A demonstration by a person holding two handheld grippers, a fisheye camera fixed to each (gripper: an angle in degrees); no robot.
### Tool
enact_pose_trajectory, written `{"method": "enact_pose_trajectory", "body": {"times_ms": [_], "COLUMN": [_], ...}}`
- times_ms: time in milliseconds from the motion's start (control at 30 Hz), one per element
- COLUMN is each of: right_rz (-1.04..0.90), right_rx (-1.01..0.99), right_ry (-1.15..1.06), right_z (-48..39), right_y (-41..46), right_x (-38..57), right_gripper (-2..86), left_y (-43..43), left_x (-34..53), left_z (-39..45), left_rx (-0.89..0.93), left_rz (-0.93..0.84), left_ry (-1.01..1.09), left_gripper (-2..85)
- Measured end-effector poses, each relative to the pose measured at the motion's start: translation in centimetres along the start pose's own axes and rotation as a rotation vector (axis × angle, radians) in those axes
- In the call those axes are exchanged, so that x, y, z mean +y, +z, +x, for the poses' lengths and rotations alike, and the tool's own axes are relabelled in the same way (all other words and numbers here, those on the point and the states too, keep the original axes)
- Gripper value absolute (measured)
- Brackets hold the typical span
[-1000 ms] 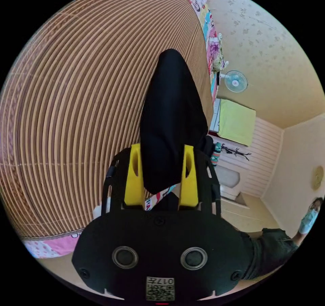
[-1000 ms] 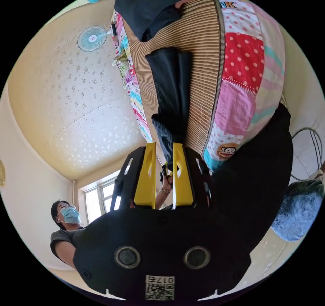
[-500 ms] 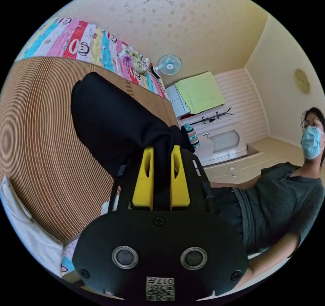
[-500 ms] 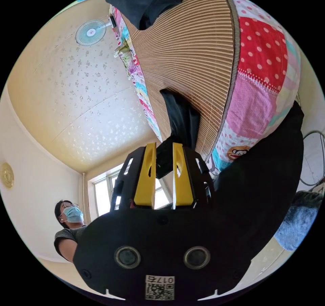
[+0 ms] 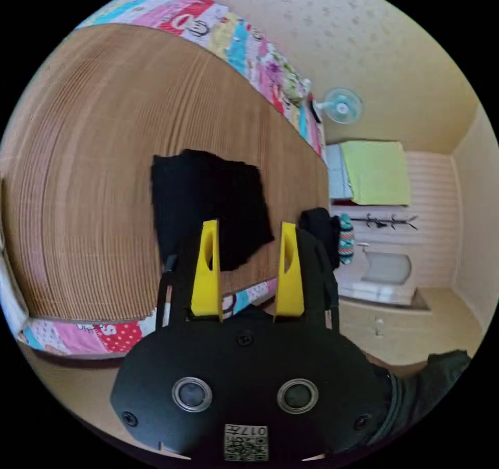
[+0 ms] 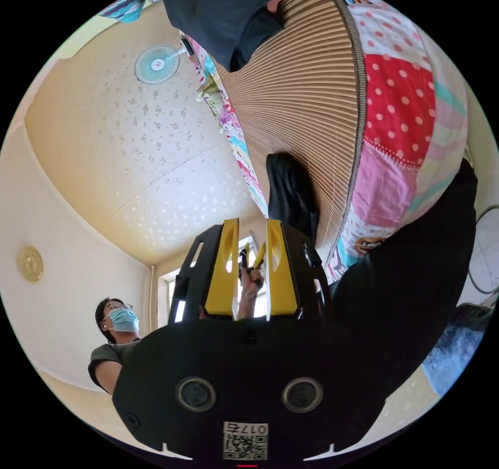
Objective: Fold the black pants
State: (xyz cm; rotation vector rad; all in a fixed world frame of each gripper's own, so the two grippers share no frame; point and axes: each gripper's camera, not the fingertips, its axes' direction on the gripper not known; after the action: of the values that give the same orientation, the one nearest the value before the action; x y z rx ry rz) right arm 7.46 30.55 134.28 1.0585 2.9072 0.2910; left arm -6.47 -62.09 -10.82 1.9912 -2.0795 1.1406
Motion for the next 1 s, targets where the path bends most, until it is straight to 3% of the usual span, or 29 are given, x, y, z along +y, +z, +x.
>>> {"method": "enact_pose_trajectory", "body": {"times_ms": [67,133,233,367,433,667,800,1000], "right_rz": [-0.045,-0.078,-0.090,-0.058,-0.081,-0.311,-0.378,-0.355], "right_rx": [0.045,0.078,0.092,0.020,0.019,0.015,0.012,0.025], "right_ry": [0.026,0.055,0.100,0.140,0.163,0.185,0.157,0.298], "right_z": [0.3,0.8,1.7,3.0,3.6,5.5,6.5,8.8], "right_y": [-1.4,-2.2,-3.2,-3.4,-2.5,6.8,12.2,17.1], "right_x": [0.4,0.7,1.3,1.4,0.9,-3.4,-5.1,-4.8], "right_gripper": [9.4,10.4,11.6,12.4,13.0,25.3,27.7,15.3], "left_y": [0.3,2.1,7.5,9.8,10.9,11.1,9.5,5.8], "left_x": [-0.1,-0.5,-0.3,1.3,1.8,6.1,8.2,9.1], "left_z": [-6.0,-10.0,-15.3,-18.5,-18.6,-15.6,-14.9,-11.9], "left_rx": [-0.153,-0.148,0.025,0.257,0.352,0.561,0.516,0.229], "left_rz": [0.045,-0.008,-0.181,-0.119,-0.171,-0.249,-0.299,-0.355], "left_ry": [-0.097,-0.127,-0.197,-0.312,-0.318,-0.355,-0.375,-0.239], "left_gripper": [21.0,23.2,21.2,11.5,8.8,6.7,6.7,6.7]}}
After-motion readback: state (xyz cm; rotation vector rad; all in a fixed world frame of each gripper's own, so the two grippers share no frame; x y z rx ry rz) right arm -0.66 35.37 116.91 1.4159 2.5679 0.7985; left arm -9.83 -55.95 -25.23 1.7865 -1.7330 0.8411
